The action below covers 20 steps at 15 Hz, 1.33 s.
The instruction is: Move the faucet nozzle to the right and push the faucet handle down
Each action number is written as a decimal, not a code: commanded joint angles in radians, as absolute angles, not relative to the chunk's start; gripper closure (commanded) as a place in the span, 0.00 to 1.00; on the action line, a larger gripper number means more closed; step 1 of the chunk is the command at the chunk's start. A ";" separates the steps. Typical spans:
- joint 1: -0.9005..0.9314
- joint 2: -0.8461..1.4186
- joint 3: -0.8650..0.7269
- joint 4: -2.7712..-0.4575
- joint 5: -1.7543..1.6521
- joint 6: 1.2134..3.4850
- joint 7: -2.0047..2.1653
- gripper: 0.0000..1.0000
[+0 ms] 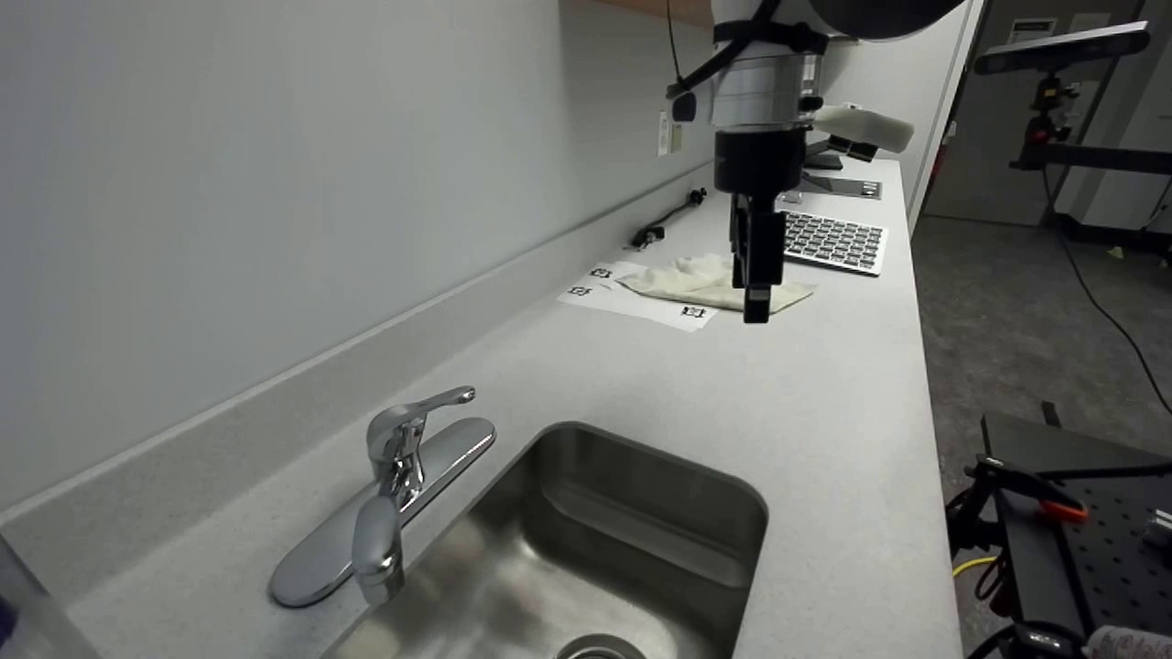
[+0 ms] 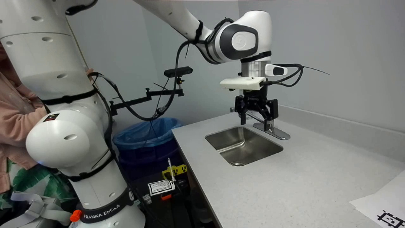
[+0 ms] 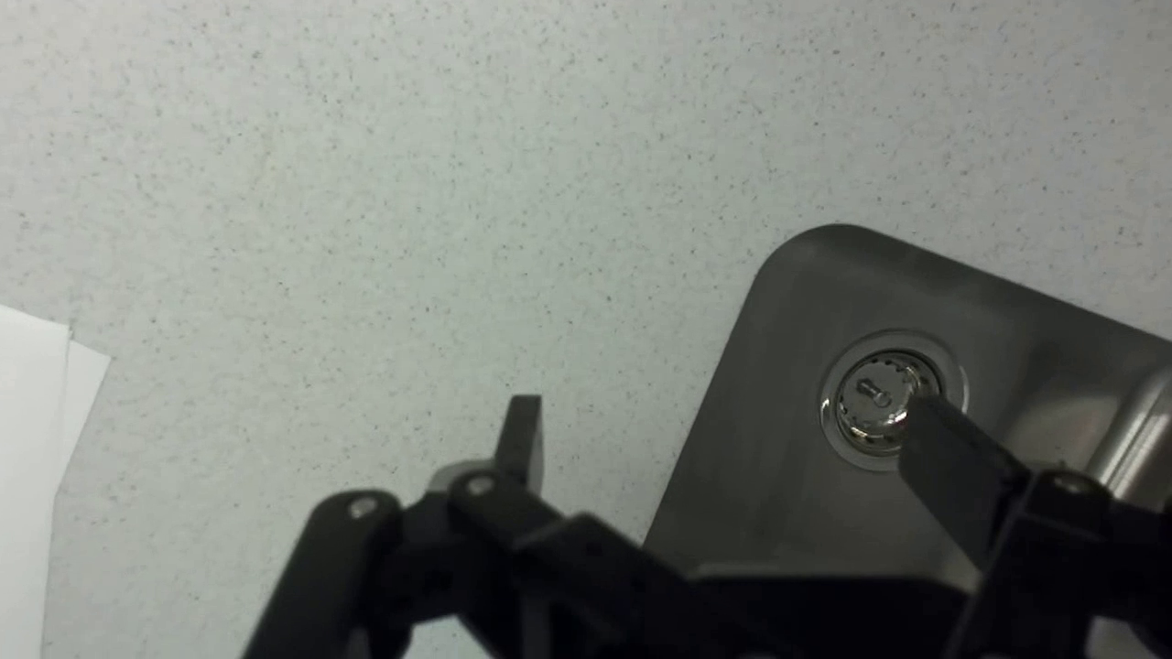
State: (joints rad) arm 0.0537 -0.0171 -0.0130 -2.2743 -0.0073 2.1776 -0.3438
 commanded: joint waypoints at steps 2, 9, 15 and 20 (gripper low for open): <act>0.042 -0.014 -0.001 -2.274 -0.007 2.175 -0.344 0.00; 0.041 -0.015 -0.001 -2.275 -0.007 2.175 -0.344 0.00; 0.061 0.051 0.036 -2.226 0.011 2.186 -0.390 0.00; 0.079 0.129 0.089 -2.165 0.035 2.205 -0.389 0.00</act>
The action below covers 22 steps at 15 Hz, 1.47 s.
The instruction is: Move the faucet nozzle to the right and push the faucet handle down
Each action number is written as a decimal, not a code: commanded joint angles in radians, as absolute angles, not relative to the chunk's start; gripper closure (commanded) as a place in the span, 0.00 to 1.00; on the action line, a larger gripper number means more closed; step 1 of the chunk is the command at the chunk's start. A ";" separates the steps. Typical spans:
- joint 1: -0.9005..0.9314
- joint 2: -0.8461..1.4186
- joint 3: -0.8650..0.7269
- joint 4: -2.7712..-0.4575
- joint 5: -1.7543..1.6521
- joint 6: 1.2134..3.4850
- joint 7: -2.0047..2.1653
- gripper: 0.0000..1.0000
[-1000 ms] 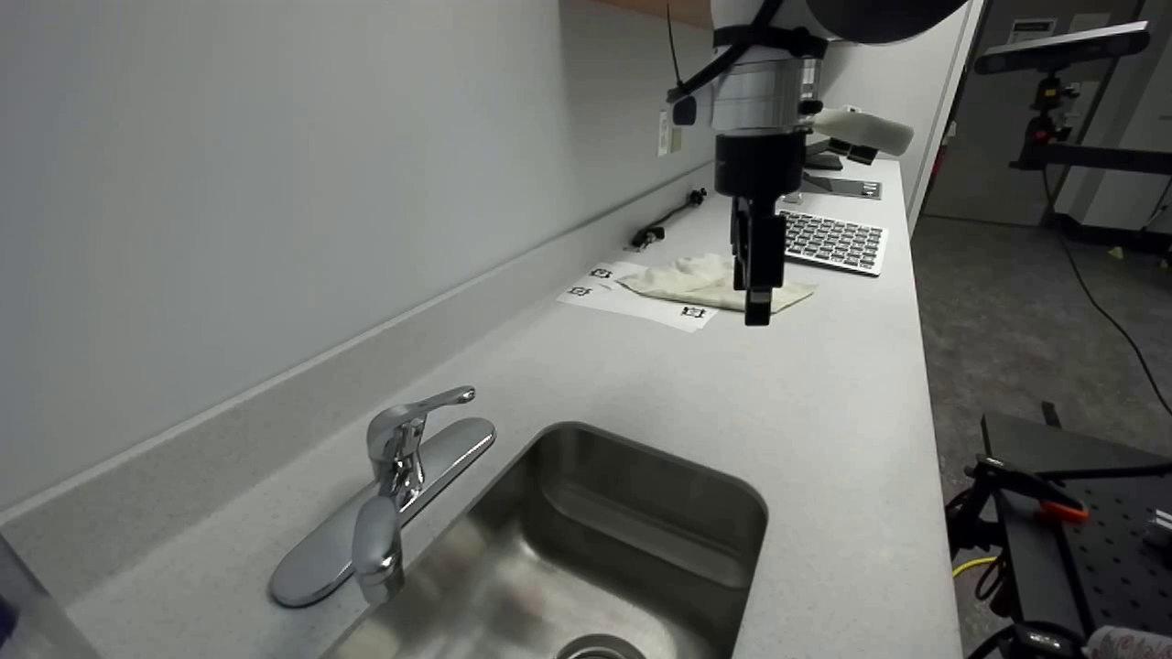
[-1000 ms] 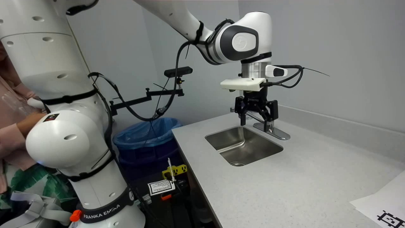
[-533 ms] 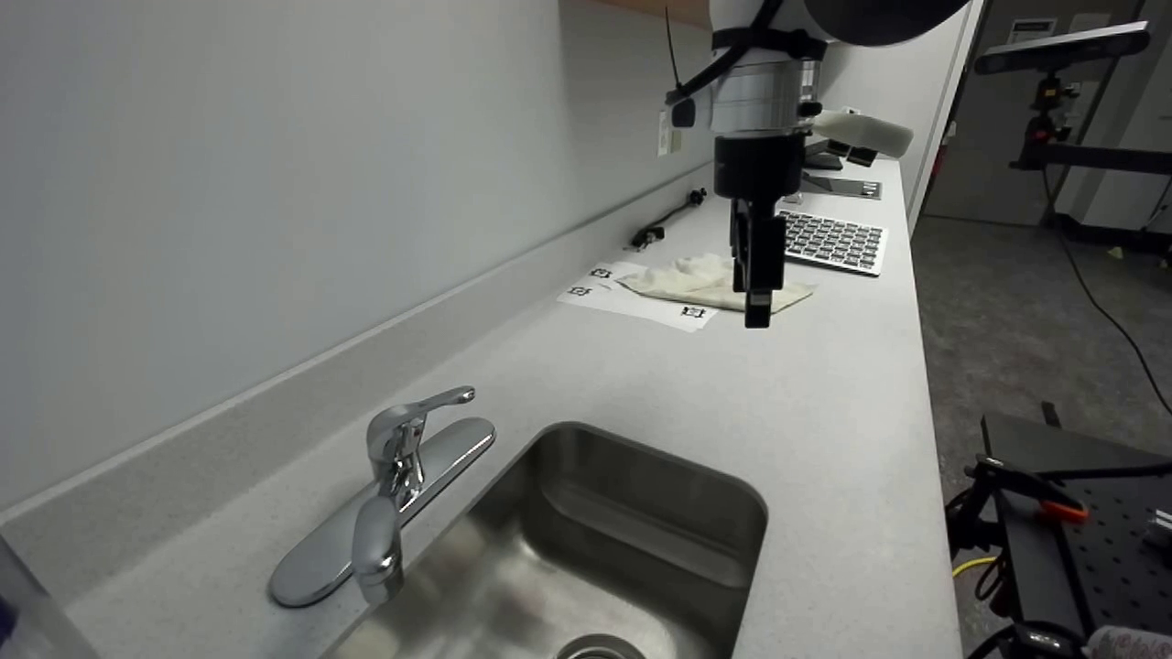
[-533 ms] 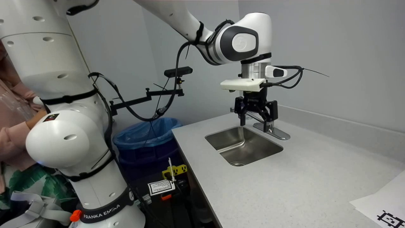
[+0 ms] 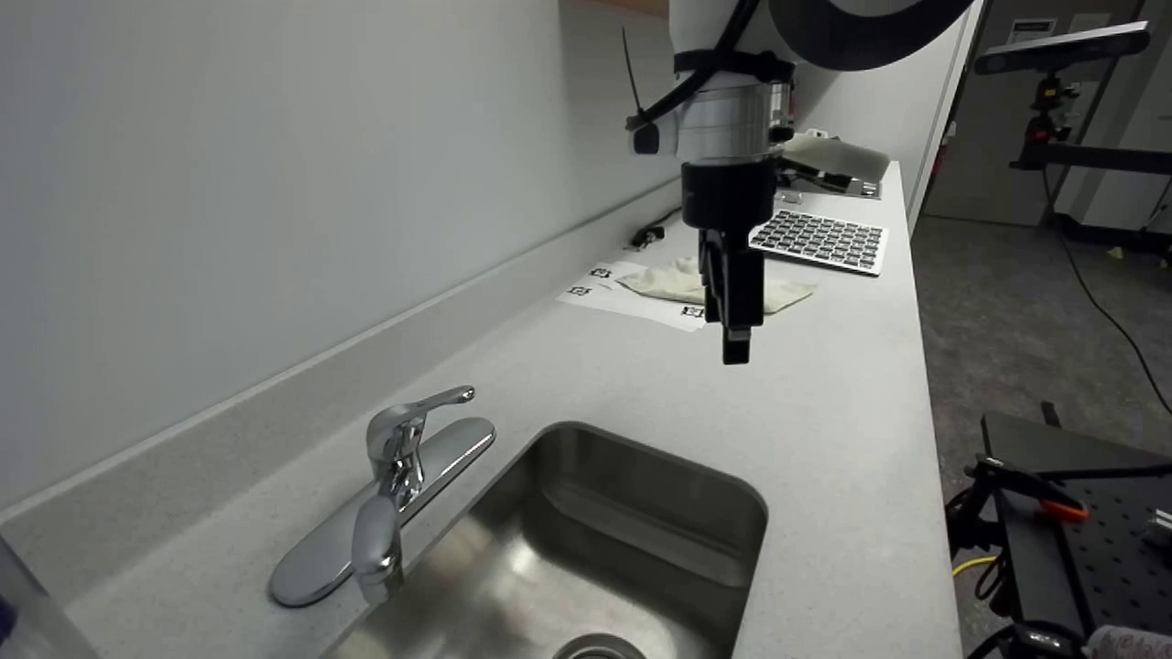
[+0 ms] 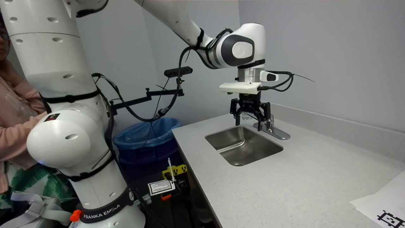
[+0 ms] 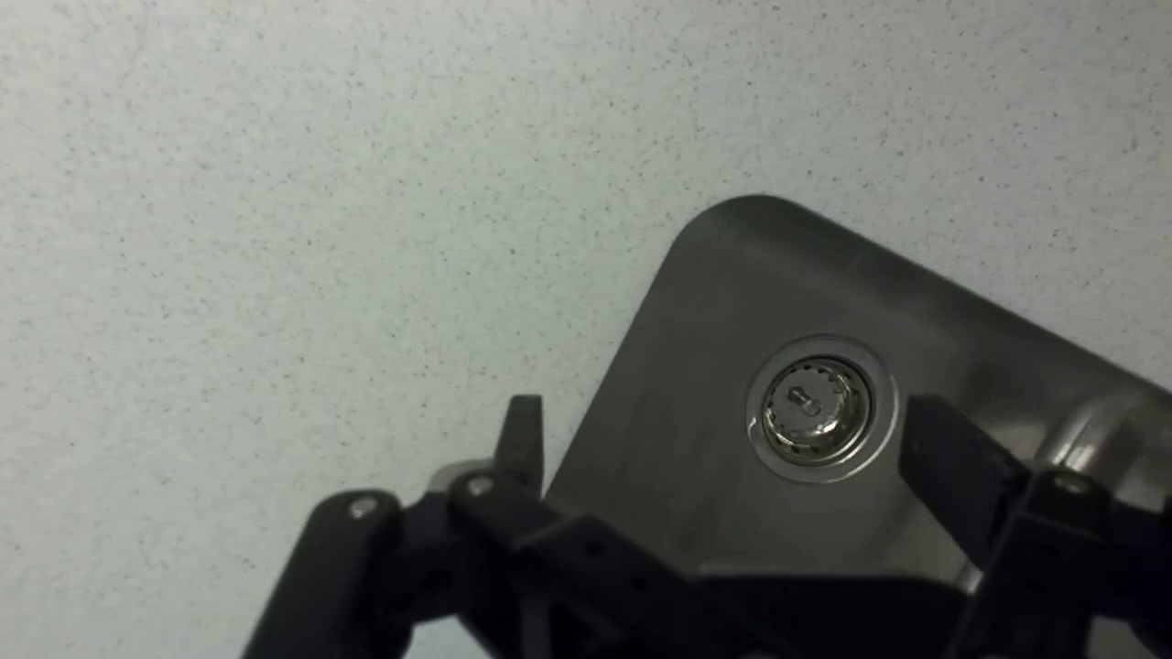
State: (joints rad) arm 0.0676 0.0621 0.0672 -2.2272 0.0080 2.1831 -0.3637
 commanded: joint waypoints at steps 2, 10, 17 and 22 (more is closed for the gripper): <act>0.086 0.168 0.108 -2.132 0.041 2.221 -0.367 0.00; 0.108 0.319 0.162 -1.982 0.073 2.285 -0.281 0.00; 0.133 0.403 0.185 -1.894 0.091 2.360 -0.174 0.00; 0.149 0.443 0.197 -1.853 0.113 2.418 -0.114 0.00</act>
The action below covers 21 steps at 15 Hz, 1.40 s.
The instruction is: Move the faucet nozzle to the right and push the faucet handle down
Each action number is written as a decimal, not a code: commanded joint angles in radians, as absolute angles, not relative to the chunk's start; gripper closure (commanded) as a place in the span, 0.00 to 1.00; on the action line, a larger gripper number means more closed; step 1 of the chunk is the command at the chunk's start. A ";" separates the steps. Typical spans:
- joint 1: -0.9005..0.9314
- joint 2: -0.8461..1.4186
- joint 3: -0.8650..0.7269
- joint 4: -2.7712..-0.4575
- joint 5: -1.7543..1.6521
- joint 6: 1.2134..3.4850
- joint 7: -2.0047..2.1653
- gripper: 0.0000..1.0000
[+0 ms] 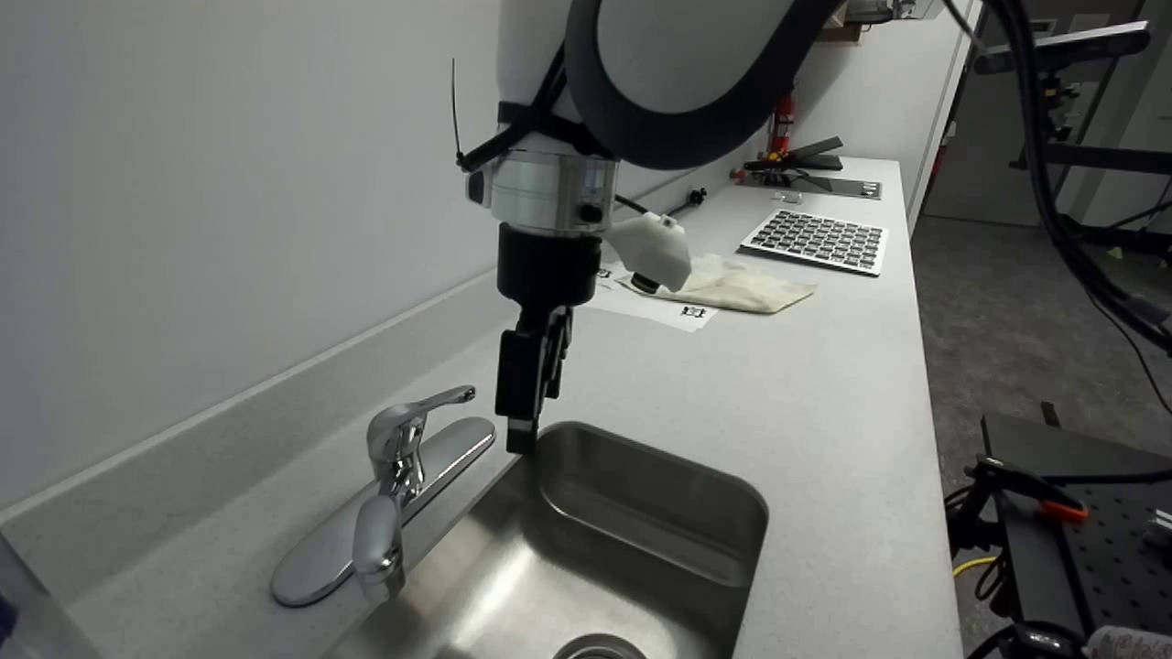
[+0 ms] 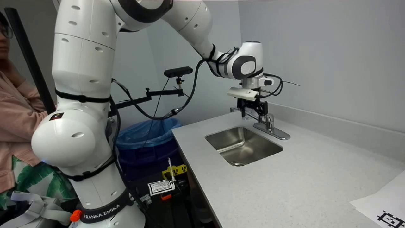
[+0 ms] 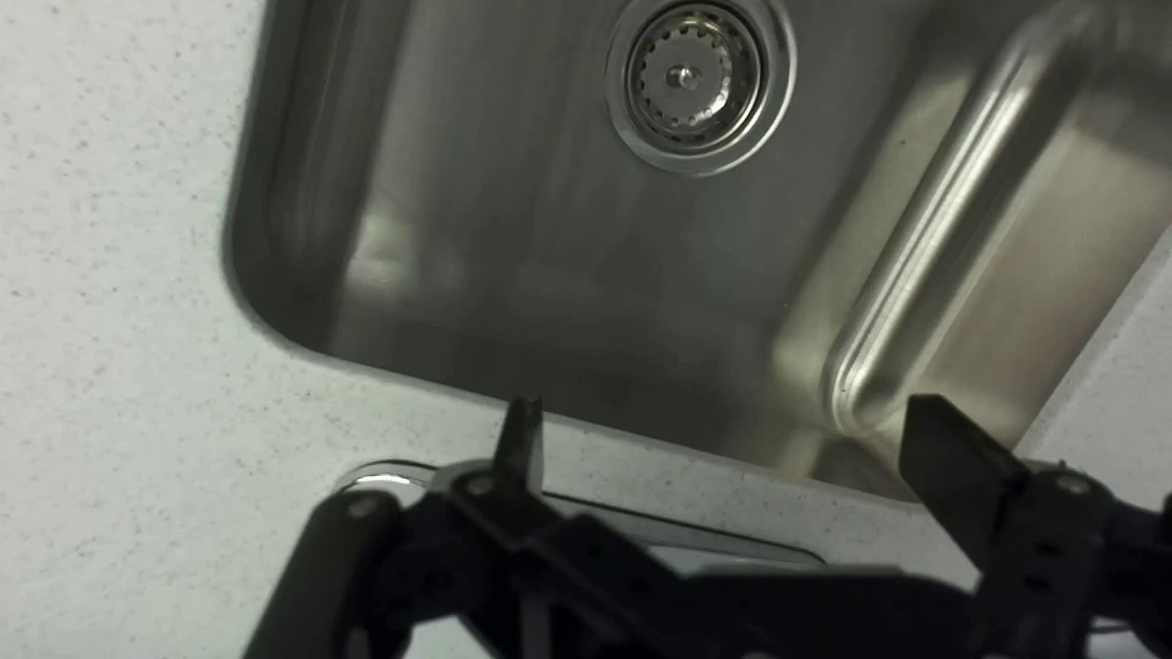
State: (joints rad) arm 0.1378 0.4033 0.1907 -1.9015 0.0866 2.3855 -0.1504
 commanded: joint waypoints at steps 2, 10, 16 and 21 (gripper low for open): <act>0.154 0.456 0.206 -1.844 0.130 2.443 -0.094 0.00; 0.179 0.506 0.234 -1.789 0.181 2.573 -0.022 0.00; 0.190 0.535 0.248 -1.762 0.214 2.631 0.035 0.00; 0.197 0.547 0.268 -1.771 0.224 2.630 0.050 0.00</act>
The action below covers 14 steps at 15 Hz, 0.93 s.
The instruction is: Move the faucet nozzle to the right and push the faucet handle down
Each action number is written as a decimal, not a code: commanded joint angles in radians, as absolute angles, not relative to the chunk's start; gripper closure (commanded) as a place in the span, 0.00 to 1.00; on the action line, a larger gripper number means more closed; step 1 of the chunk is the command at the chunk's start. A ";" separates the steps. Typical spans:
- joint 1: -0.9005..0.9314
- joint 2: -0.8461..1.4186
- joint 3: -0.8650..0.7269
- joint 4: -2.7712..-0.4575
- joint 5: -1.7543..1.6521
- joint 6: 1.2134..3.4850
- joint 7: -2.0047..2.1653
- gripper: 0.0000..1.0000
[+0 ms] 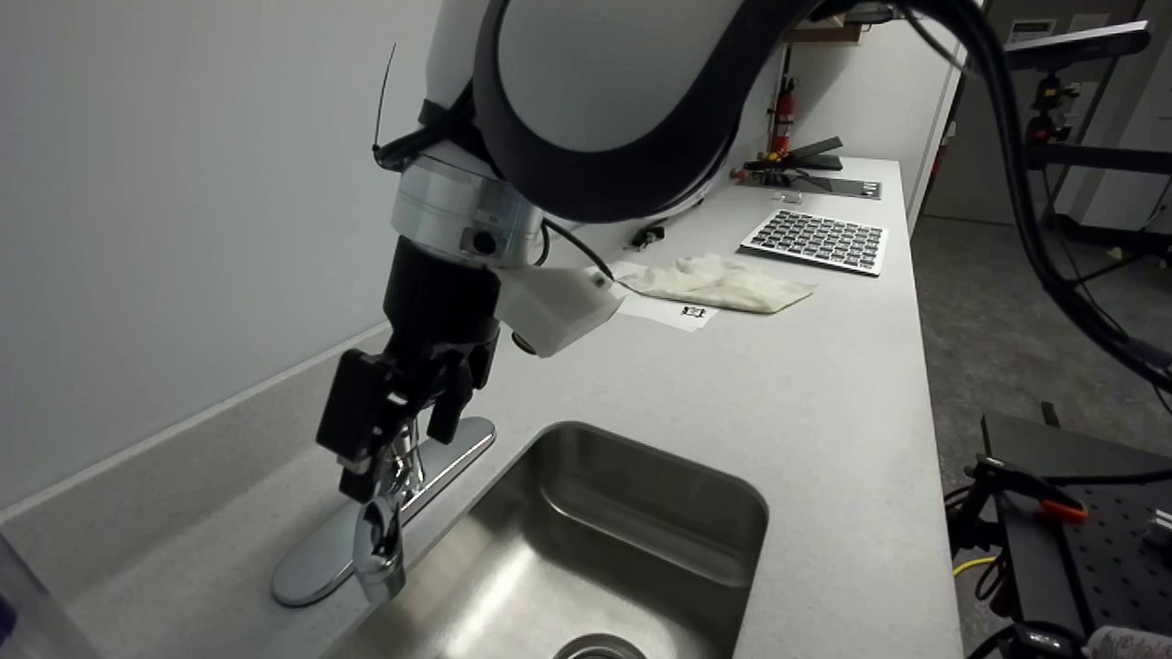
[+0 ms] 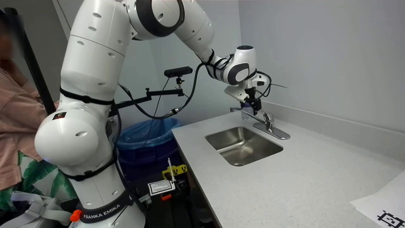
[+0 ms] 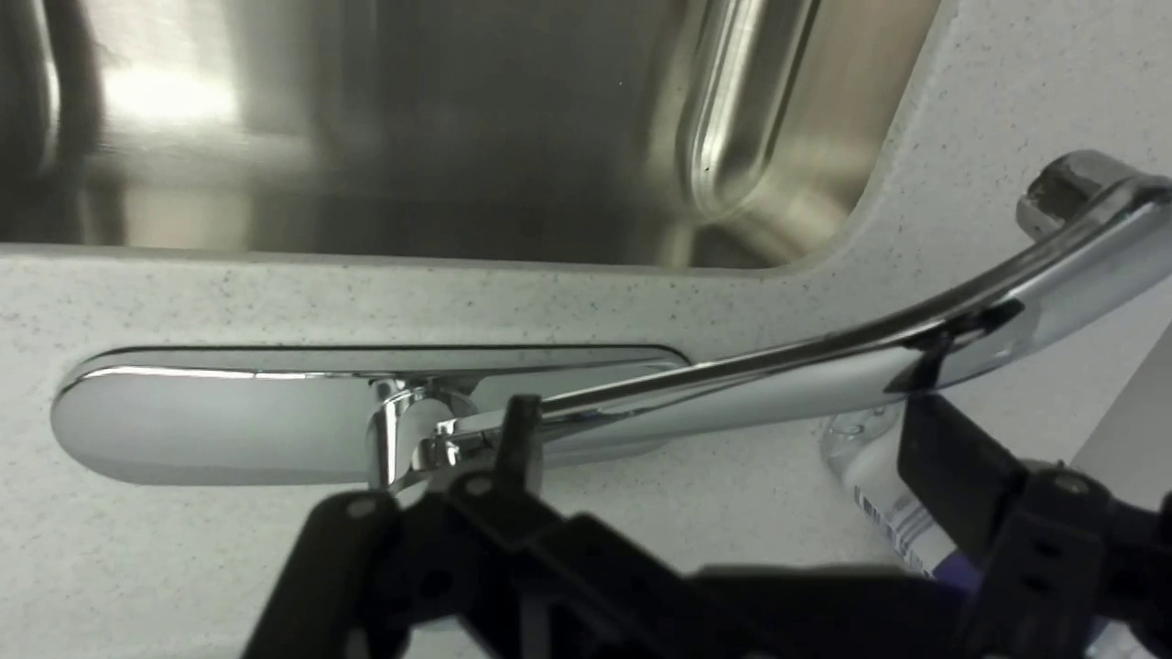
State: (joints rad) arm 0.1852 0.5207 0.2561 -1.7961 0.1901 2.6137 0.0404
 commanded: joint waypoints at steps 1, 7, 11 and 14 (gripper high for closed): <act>0.199 0.549 0.270 -1.772 0.226 2.632 0.054 0.00; 0.204 0.552 0.276 -1.780 0.238 2.650 0.057 0.00; 0.205 0.554 0.275 -1.796 0.241 2.644 0.057 0.00; 0.202 0.541 0.272 -1.811 0.234 2.633 0.050 0.00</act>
State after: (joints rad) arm 0.1976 0.5406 0.2742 -1.7927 0.2198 2.6203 0.0533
